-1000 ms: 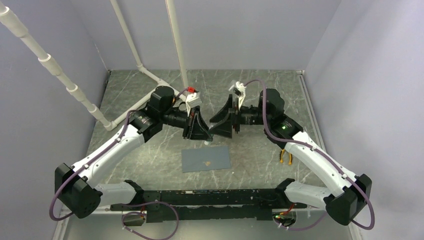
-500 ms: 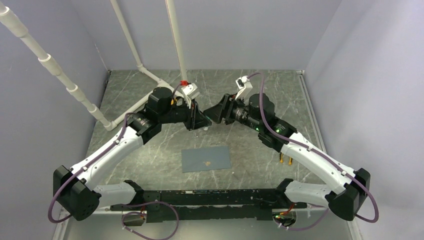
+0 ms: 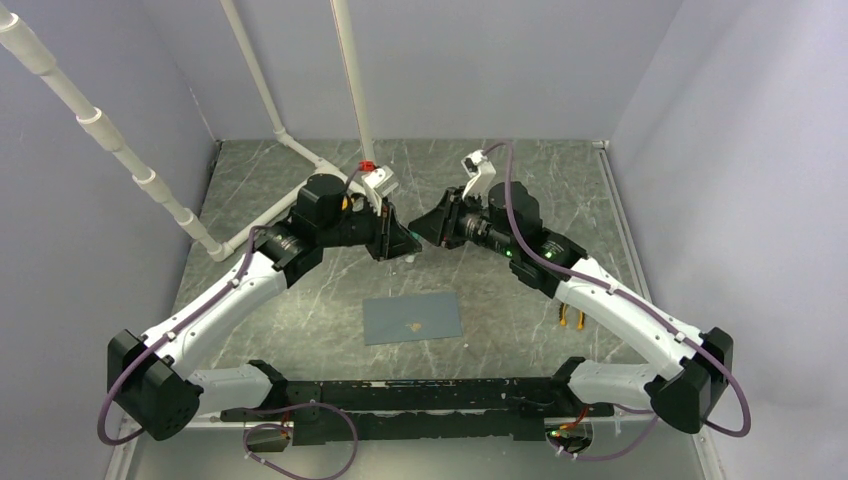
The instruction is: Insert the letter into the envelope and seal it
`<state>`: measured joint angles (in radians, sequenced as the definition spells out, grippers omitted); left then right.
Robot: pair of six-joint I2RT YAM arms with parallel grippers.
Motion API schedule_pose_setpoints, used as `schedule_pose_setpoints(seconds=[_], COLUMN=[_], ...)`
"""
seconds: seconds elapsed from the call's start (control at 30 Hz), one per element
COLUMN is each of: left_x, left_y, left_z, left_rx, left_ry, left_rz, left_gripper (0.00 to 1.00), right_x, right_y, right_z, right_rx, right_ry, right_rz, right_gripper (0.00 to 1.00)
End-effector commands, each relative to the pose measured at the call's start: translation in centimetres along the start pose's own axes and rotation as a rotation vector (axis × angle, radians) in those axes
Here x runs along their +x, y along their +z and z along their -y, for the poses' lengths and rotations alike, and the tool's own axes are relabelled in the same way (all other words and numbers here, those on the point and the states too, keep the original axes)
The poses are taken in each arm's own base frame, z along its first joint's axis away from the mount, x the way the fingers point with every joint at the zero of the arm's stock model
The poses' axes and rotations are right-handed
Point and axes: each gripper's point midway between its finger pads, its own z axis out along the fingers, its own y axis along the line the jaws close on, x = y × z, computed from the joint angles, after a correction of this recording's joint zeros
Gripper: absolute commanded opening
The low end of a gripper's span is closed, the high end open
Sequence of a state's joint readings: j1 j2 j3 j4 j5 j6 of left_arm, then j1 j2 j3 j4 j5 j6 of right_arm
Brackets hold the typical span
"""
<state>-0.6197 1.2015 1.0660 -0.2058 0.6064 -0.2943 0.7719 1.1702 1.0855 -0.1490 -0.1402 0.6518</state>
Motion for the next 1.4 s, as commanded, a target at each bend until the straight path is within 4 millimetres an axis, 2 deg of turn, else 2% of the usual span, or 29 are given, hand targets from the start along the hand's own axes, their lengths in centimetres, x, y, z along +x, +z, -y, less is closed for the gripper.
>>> schedule_pose_setpoints(seconds=[0.0, 0.07, 0.23, 0.3, 0.37, 0.43, 0.53, 0.6, 0.63, 0.67, 0.7, 0.77, 0.87, 0.97, 1.03, 1.1, 1.23, 1.37], left_x=[-1.9, -1.3, 0.4, 1.2, 1.6, 1.5, 1.1, 0.5, 0.1, -0.2, -0.7, -1.2, -1.5, -1.7, -1.8, -1.8, -1.3, -1.2], left_y=[-1.1, -1.7, -4.0, -5.5, -6.7, -7.0, -6.5, -5.7, -5.2, -4.6, -3.9, -3.1, -2.4, -2.1, -1.9, -1.8, -1.5, -1.3], left_z=[3.7, 5.2, 9.0, 10.9, 12.3, 12.7, 11.9, 10.8, 10.0, 9.1, 7.9, 6.2, 4.8, 3.9, 3.3, 2.7, 2.3, 1.9], left_rx=[0.153, 0.24, 0.48, 0.612, 0.693, 0.701, 0.624, 0.544, 0.489, 0.433, 0.358, 0.264, 0.193, 0.15, 0.11, 0.078, 0.074, 0.054], left_ry=[0.064, 0.096, 0.171, 0.209, 0.243, 0.27, 0.27, 0.263, 0.256, 0.244, 0.232, 0.212, 0.204, 0.202, 0.19, 0.176, 0.158, 0.135], left_rz=[0.023, -0.015, -0.076, -0.095, -0.075, -0.04, -0.038, -0.039, -0.034, -0.027, -0.012, 0.01, 0.03, 0.048, 0.054, 0.057, 0.037, 0.03], left_gripper=[0.02, 0.02, 0.02, 0.03, 0.02, 0.02, 0.02, 0.02, 0.03, 0.02, 0.03, 0.03, 0.03, 0.02, 0.03, 0.02, 0.02, 0.02], right_x=[-1.1, -0.7, 2.0, 3.9, 4.7, 4.3, 2.3, -0.1, -1.4, -2.2, -2.8, -3.1, -2.4, -1.7, -1.3, -1.1, -1.4, -1.3], right_y=[-1.2, -2.6, -8.9, -11.6, -13.2, -12.5, -9.8, -7.0, -5.7, -4.8, -4.1, -3.2, -2.1, -1.3, -1.1, -1.1, -1.6, -1.8], right_z=[-3.3, -4.8, -9.8, -11.1, -11.8, -11.6, -10.9, -9.1, -7.7, -6.3, -5.0, -3.5, -2.9, -2.6, -2.6, -2.7, -2.7, -3.2], right_rx=[-0.183, -0.323, -0.789, -0.989, -1.093, -1.033, -0.841, -0.614, -0.488, -0.382, -0.295, -0.211, -0.177, -0.164, -0.166, -0.172, -0.165, -0.191], right_ry=[-0.166, -0.282, -0.559, -0.632, -0.654, -0.624, -0.523, -0.401, -0.341, -0.277, -0.22, -0.139, -0.062, -0.02, -0.016, -0.011, 0.007, -0.002], right_rz=[-0.011, -0.029, -0.089, -0.157, -0.195, -0.178, -0.119, -0.046, 0.0, 0.032, 0.06, 0.078, 0.034, 0.001, -0.009, -0.013, 0.01, 0.005], right_gripper=[0.0, 0.0, 0.0, 0.0, 0.0, 0.0, 0.0, 0.43, 0.58, 0.67, 0.71, 0.7, 0.58, 0.41, 0.36, 0.4, 0.6, 0.63])
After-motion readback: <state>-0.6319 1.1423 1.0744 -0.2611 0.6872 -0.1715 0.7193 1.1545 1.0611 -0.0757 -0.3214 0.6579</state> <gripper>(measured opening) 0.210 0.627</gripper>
